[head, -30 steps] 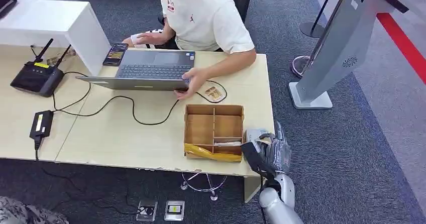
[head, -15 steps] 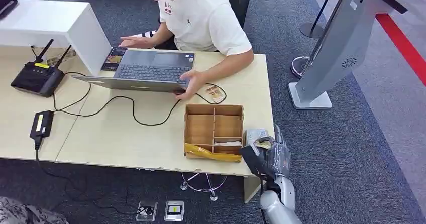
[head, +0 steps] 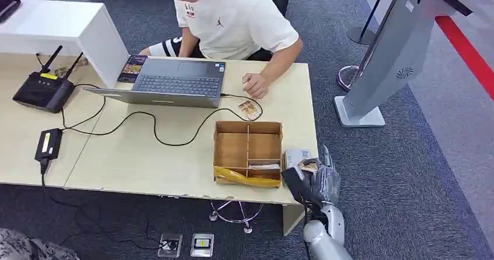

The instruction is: Pass the card to the sensor for recognition and then transmit it.

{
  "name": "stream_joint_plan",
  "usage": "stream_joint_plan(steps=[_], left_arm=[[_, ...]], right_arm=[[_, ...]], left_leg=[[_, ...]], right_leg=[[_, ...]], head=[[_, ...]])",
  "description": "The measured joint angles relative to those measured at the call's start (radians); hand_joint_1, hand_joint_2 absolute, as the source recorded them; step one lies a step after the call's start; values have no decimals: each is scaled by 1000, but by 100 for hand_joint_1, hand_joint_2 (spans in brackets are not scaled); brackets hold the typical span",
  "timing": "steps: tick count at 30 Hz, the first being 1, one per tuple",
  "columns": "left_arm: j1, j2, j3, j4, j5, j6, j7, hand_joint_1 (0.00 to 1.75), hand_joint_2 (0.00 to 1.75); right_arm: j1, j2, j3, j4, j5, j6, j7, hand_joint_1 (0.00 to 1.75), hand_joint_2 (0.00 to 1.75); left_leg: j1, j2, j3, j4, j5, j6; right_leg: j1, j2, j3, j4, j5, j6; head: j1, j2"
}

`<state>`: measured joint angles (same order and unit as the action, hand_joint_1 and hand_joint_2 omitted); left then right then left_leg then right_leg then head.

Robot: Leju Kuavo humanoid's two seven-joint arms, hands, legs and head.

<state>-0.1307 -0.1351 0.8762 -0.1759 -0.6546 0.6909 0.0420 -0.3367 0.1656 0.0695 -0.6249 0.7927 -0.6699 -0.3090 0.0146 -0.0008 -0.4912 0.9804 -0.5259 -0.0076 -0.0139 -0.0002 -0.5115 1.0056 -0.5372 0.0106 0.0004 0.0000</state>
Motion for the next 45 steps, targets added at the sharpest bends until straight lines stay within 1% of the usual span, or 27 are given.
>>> stream_joint_plan(steps=[4,6,10,11,13,15,16,18,20,21,22,23,25,26,27,28,29,31,33,35,38,40,43,45], left_arm=[[-2,1,10,4,-5,-3,0,0,175],[-3,1,16,6,-8,-4,0,0,175],[-3,1,21,8,-12,-4,-1,0,175],[-4,1,23,9,-13,-4,-2,0,175],[-4,1,24,10,-18,-4,-2,0,175],[-4,1,28,10,-21,-5,-3,0,175],[-4,1,32,10,-23,-6,-3,0,175],[-4,1,39,11,-32,-10,-3,0,175],[-4,1,40,11,-42,-18,-3,0,175],[-4,1,41,12,-51,-27,-6,0,175],[-4,2,41,12,-61,-37,-10,0,175],[-4,2,41,13,-71,-50,-13,0,175],[-4,7,41,13,-92,-76,-23,0,175],[-6,7,42,13,-102,-88,-31,0,175],[-8,11,42,13,-110,-99,-36,0,175],[-10,13,42,13,-117,-109,-42,0,175],[-11,16,42,13,-124,-118,-47,0,175],[-11,22,42,14,-133,-131,-56,0,175],[-12,26,42,15,-140,-138,-59,0,175],[-10,32,42,15,-148,-145,-60,0,175],[-10,37,42,15,-153,-144,-68,0,175],[-10,39,42,15,-153,-138,-77,0,175],[-8,18,43,16,-156,-99,-94,0,175],[-9,5,43,17,-165,-92,-94,0,175]], right_arm=[[0,0,-18,-1,-6,0,-36,175,175],[2,1,-28,-13,-24,0,-66,175,175],[19,9,-47,-87,-91,-1,-133,175,175],[26,13,-50,-123,-103,-1,-142,175,175],[44,18,-52,-202,-120,-2,-135,175,175],[67,22,-53,-302,-126,-2,-143,175,175],[77,27,-53,-351,-132,-2,-159,175,175],[101,43,-56,-456,-134,-2,-211,175,175],[120,63,-57,-568,-115,-2,-257,175,175],[126,72,-56,-623,-82,-2,-240,175,175],[130,74,-45,-672,-35,-2,-187,175,175],[130,72,-22,-715,31,-2,-114,175,175],[107,55,60,-776,167,2,71,175,175],[70,42,116,-776,179,8,167,175,175],[26,29,170,-761,151,18,240,175,175],[-16,19,220,-740,118,31,290,175,175],[-57,13,265,-706,102,49,320,175,175],[-136,10,352,-603,97,81,360,175,175],[-188,9,405,-503,83,96,383,175,175],[-238,7,444,-412,90,107,408,175,175],[-310,2,505,-288,163,124,483,175,175],[-335,-2,536,-224,181,140,502,175,175],[-364,-1,571,-159,214,146,534,175,175],[-386,-2,595,-117,228,143,542,175,175]], left_leg=[[0,0,0,0,0,0],[0,0,0,0,0,0],[0,0,-1,0,0,0],[0,0,-1,0,0,0],[0,0,-1,0,0,0],[0,0,-1,0,0,0],[0,0,-1,0,0,0],[0,1,-1,0,0,0],[0,1,-1,0,0,0],[0,0,-1,0,0,0],[0,0,-2,0,0,0],[0,0,-2,0,0,0],[0,2,-4,0,0,0],[0,3,-4,0,0,0],[0,3,-4,0,1,-1],[0,3,-4,0,2,-1],[0,2,-4,0,2,-1],[0,1,-3,0,3,-1],[0,-4,-4,0,4,-1],[1,-6,-6,0,5,-1],[1,-6,-7,0,5,-2],[1,-6,-7,0,5,-2],[0,-5,-9,0,5,-2],[0,-5,-9,1,5,-2]], right_leg=[[0,0,0,0,0,0],[0,0,0,0,0,0],[0,0,-1,0,0,0],[0,0,-1,0,0,0],[0,0,-1,0,0,0],[0,0,-1,0,0,0],[0,0,-1,0,0,0],[0,0,-1,0,0,0],[0,0,-2,0,0,0],[0,0,-1,0,0,0],[0,0,-1,0,0,0],[0,0,-1,1,0,0],[0,1,-1,1,1,0],[0,2,-2,2,1,-1],[0,2,-2,2,2,-1],[0,1,-2,2,2,-1],[0,1,-2,2,2,-1],[0,0,-3,3,3,-1],[1,-5,-3,3,3,-1],[1,-7,-4,3,3,-1],[1,-7,-5,3,3,-1],[1,-7,-5,3,3,-1],[0,-5,-8,3,3,-1],[0,-4,-8,3,3,-1]], head=[[0,0],[0,0],[0,0],[0,0],[0,0],[0,0],[0,0],[0,0],[0,0],[0,0],[0,0],[0,0],[0,0],[0,0],[0,0],[1,0],[0,0],[-1,0],[0,0],[-1,0],[0,0],[0,0],[0,0],[0,0]])
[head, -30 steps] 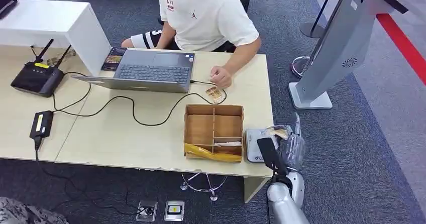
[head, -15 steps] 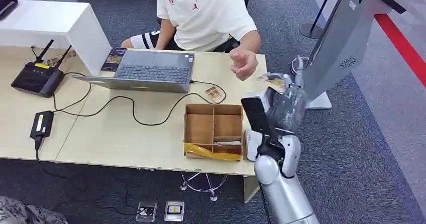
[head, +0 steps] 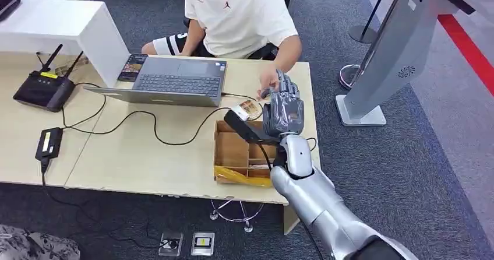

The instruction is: Pass the card to the sensor for recognition and then transmit it.

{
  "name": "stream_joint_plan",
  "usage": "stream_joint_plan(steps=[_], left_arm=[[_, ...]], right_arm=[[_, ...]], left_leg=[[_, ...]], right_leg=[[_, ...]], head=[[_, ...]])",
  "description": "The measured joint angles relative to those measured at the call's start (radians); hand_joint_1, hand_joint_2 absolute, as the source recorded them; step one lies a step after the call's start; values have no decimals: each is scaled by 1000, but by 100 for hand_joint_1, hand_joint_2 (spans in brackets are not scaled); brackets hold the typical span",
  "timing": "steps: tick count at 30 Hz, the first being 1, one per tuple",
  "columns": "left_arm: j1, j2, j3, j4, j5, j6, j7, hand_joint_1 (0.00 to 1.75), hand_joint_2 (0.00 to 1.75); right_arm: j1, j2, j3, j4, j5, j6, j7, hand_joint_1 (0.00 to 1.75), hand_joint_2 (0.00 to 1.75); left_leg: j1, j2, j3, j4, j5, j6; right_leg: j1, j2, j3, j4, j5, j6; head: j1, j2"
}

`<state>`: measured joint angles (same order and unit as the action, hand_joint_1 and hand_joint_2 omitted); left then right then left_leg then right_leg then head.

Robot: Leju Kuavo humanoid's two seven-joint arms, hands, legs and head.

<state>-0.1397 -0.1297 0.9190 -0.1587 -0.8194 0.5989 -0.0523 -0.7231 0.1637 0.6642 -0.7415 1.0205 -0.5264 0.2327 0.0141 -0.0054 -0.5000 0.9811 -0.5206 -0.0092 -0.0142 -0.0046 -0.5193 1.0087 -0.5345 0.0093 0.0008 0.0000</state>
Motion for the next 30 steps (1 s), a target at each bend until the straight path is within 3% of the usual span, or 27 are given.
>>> stream_joint_plan(steps=[3,4,11,14,17,22,30], left_arm=[[0,-11,0,5,-14,-1,17,0,175],[1,-13,0,7,-18,-2,24,0,175],[0,-18,0,9,-25,7,32,0,175],[0,-21,0,10,-23,13,32,0,175],[0,-24,2,12,-21,20,32,0,175],[0,-25,6,14,-9,35,48,0,175],[0,-30,44,16,25,60,52,0,175]], right_arm=[[-15,-3,27,56,14,-11,6,175,175],[-18,-5,34,67,16,-16,8,0,175],[-27,-18,48,119,24,-88,9,0,175],[-28,-25,51,122,43,-141,-20,0,175],[-15,-33,47,87,82,-145,-59,0,175],[71,-43,19,-90,59,-146,-127,0,175],[280,-105,23,-516,-133,-82,-147,0,175]], left_leg=[[0,0,0,0,0,0],[0,0,0,0,0,0],[0,0,-1,1,0,0],[0,1,0,1,0,0],[0,2,0,1,0,0],[0,2,0,1,0,0],[0,3,0,1,-1,0]], right_leg=[[0,0,0,0,0,0],[0,0,-1,0,0,0],[0,0,-1,0,0,0],[0,1,-1,0,0,0],[0,2,-1,0,0,0],[0,2,-1,0,0,0],[0,2,-2,0,0,0]], head=[[0,0],[1,0],[0,0],[0,0],[0,0],[0,0],[1,0]])
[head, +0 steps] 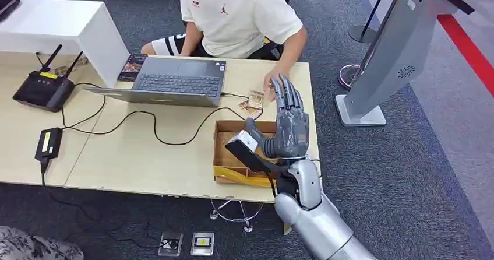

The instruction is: Pass the card to the sensor for recognition and then transmit it.

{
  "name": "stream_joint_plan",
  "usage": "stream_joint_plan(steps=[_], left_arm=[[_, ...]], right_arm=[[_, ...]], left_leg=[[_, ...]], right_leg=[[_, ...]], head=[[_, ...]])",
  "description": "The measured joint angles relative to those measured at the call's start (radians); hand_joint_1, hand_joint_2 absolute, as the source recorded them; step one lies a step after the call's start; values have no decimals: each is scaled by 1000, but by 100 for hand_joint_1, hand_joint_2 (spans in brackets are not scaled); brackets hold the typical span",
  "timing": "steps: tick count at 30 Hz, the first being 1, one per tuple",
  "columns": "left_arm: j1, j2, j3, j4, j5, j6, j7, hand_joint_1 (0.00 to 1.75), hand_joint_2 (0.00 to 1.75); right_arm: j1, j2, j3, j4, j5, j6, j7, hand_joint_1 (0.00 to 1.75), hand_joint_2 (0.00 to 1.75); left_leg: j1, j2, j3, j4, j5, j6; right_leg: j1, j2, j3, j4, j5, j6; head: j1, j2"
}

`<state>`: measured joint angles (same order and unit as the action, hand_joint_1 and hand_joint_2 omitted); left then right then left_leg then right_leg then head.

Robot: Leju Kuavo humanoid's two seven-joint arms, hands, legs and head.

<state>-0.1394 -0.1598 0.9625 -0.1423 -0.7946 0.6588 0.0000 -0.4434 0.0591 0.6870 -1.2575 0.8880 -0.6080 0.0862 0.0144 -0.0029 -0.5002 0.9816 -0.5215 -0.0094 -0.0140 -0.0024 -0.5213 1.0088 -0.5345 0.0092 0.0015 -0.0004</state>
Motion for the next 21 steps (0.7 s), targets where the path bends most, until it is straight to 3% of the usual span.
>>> stream_joint_plan(steps=[6,11,18,21], left_arm=[[-1,1,32,0,27,7,-1,0,175],[-2,0,62,0,37,16,-15,0,175],[-7,0,87,0,31,23,-22,0,175],[-7,-5,102,0,14,34,7,0,175]], right_arm=[[153,-48,1,-210,-159,118,-70,0,175],[234,-69,2,-261,-138,176,-87,0,175],[252,-77,35,-192,67,121,-59,0,175],[242,-71,53,-139,116,98,-50,0,175]], left_leg=[[0,1,0,0,0,0],[0,1,0,0,0,0],[0,1,0,0,0,0],[0,1,0,0,0,0]], right_leg=[[0,0,0,0,0,0],[0,0,0,0,0,0],[0,0,0,0,0,0],[0,0,0,0,0,0]], head=[[-1,0],[-1,0],[-1,0],[-1,0]])
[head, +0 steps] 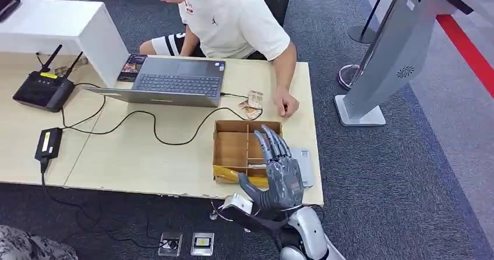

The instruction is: Pass the card to the sensor for recognition and then transmit it.

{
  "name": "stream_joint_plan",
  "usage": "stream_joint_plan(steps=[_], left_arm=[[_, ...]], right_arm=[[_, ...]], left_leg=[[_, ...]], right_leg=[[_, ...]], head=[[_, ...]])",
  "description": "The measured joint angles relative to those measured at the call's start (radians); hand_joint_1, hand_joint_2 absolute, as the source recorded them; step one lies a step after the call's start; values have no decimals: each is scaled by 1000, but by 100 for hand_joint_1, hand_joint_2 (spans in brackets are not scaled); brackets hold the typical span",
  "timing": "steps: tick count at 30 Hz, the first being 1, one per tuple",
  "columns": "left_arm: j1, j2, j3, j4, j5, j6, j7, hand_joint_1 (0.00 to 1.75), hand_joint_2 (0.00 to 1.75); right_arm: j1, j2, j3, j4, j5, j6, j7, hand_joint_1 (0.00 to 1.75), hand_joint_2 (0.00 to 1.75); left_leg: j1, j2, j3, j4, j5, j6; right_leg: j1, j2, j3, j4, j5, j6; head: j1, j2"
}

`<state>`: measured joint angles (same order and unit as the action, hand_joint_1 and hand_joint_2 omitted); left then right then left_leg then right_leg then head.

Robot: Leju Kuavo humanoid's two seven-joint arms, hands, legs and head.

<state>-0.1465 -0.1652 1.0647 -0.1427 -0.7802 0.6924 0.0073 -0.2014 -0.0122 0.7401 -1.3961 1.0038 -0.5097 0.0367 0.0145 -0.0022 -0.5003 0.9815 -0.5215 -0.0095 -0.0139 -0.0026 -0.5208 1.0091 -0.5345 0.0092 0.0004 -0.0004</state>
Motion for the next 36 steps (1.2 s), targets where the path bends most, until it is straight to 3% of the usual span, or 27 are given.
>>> stream_joint_plan(steps=[3,8,27,36], left_arm=[[2,-15,12,-9,-23,1,35,0,175],[1,-31,37,-18,-40,1,37,0,175],[-6,-31,153,-18,-63,-3,-54,0,175],[-11,-22,185,-14,-49,1,-58,0,175]], right_arm=[[-17,14,19,57,88,-29,25,0,175],[-54,37,48,140,161,-31,58,0,175],[-76,45,61,246,180,-32,162,0,175],[-71,22,32,246,166,-37,186,2,175]], left_leg=[[0,0,0,0,0,0],[0,0,0,0,0,0],[0,0,0,0,0,0],[0,1,1,0,0,0]], right_leg=[[0,0,0,0,0,0],[0,0,0,0,0,0],[0,0,0,0,0,0],[0,2,0,0,0,0]], head=[[0,0],[0,0],[0,0],[0,0]])
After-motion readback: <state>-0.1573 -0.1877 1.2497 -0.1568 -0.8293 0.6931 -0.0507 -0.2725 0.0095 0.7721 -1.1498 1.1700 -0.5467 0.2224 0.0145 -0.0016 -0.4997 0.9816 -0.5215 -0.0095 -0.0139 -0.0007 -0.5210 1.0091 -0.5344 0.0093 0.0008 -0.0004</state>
